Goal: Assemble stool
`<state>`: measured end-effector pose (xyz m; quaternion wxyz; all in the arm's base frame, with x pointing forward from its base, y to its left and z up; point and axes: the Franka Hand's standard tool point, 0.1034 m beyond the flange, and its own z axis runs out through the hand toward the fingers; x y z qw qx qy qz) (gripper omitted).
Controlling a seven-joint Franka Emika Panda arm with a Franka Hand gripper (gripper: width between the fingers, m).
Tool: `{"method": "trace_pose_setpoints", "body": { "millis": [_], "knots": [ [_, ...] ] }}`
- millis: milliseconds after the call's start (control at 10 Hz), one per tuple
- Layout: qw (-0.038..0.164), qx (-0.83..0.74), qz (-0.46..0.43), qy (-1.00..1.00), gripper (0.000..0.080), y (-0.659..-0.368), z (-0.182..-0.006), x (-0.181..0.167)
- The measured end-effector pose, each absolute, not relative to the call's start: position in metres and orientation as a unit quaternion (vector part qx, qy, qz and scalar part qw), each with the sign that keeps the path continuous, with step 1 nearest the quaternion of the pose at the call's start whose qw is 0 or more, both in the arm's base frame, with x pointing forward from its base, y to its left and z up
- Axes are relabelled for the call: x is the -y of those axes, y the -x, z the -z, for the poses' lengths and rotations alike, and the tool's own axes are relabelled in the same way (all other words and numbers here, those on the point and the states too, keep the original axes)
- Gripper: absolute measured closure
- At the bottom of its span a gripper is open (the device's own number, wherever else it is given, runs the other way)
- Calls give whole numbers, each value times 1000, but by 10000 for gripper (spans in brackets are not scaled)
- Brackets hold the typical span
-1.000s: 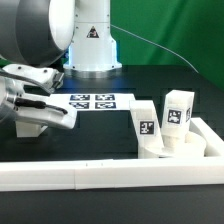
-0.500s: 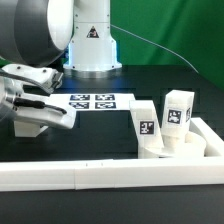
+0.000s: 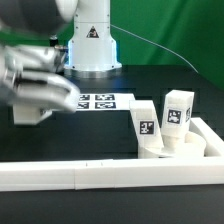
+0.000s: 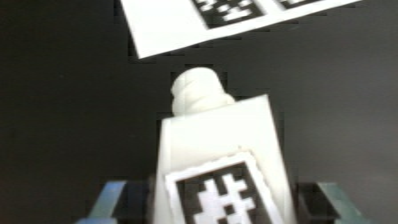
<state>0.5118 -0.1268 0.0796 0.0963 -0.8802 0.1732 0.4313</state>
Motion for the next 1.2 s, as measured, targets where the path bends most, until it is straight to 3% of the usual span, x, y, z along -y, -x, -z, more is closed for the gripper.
{"method": "trace_pose_setpoints", "body": {
  "millis": [100, 200, 400, 500, 800, 900, 1200],
  "knots": [
    [94, -185, -422, 882, 476, -518, -101, 126],
    [94, -199, -442, 870, 476, -512, -110, 127],
    [81, -199, -373, 903, 476, -530, -100, 130],
    [76, -209, -344, 912, 476, -535, -108, 123],
    [58, -225, -242, 942, 476, -569, -170, 65],
    [58, -224, -222, 947, 476, -578, -182, 58],
    [55, -224, -121, 966, 476, -598, -181, 62]
  ]
}}
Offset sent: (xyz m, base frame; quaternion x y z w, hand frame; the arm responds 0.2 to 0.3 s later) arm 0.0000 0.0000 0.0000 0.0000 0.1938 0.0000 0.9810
